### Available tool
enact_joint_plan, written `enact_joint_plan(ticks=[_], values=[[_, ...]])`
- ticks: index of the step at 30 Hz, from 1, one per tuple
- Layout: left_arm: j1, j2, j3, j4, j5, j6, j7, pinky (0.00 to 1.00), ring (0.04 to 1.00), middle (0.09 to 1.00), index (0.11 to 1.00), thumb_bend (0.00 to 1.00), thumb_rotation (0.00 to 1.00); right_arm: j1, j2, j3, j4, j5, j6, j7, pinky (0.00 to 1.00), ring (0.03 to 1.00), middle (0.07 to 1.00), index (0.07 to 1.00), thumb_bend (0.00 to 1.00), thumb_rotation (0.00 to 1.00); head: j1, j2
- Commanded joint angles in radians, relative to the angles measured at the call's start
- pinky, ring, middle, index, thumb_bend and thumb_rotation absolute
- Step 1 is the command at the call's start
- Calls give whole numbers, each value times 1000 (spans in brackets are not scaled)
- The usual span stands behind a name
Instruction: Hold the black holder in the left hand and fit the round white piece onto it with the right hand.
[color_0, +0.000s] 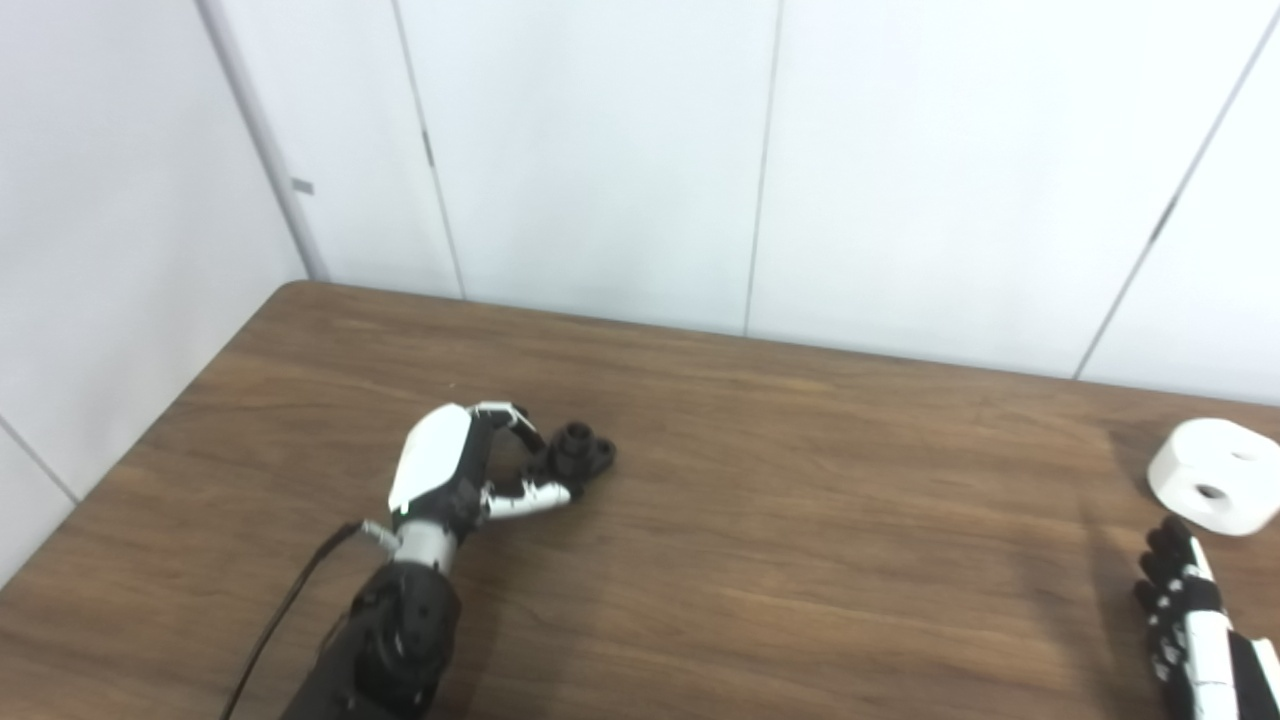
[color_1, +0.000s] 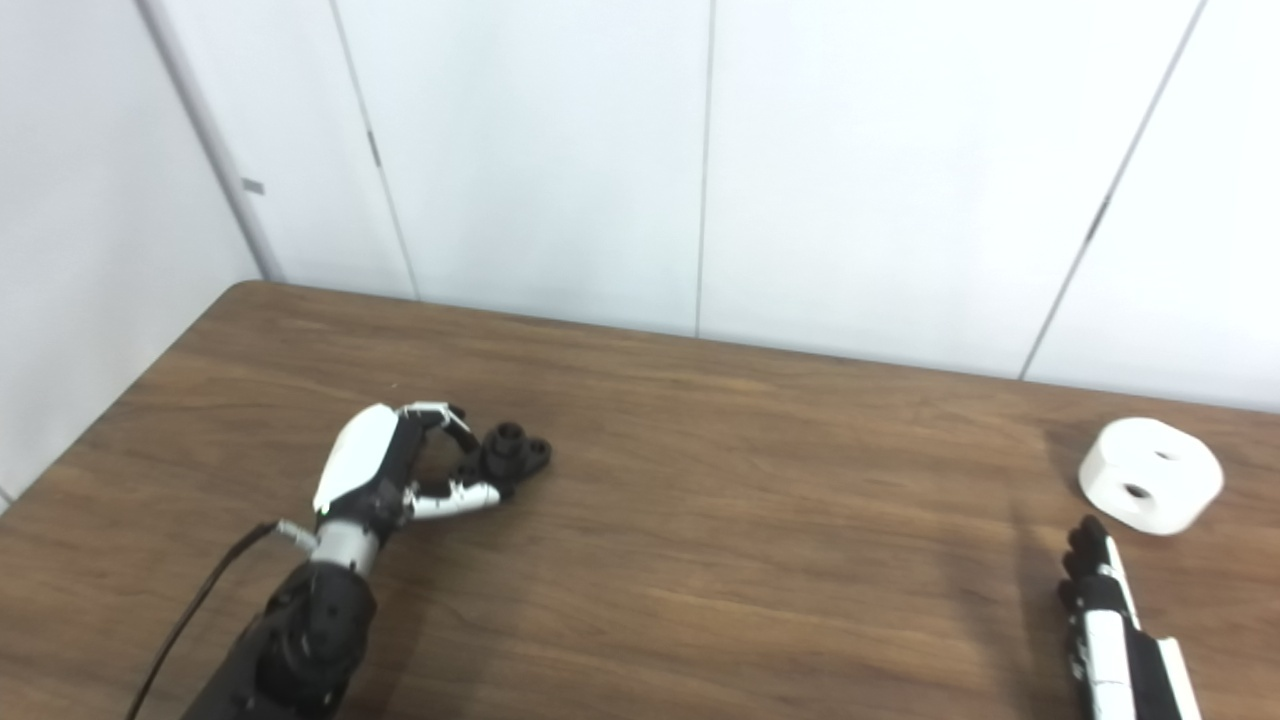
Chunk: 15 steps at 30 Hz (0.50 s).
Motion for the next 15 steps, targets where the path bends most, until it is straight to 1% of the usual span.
enact_joint_plan(ticks=[1,6,11,15], values=[[25,-19,-24,-39,1,-26,-21,749,846,784,485,521,46,-18,11,7,-15,-4,-11,-4,1000,1000,988,1000,539,1000,-17,3],[67,-48,-41,-84,0,-51,-43,765,859,790,486,520,45,-20,21,17,-16,-30,-6,-20,1000,999,980,997,568,1000,-55,10],[114,-73,-88,-126,20,-64,-74,754,862,794,486,520,46,-20,29,30,-45,-58,27,-32,1000,992,974,990,583,1000,-93,25],[140,-80,-113,-139,21,-80,-90,757,862,800,486,520,45,-19,37,36,-66,-63,41,-36,1000,991,974,990,574,1000,-119,40]])
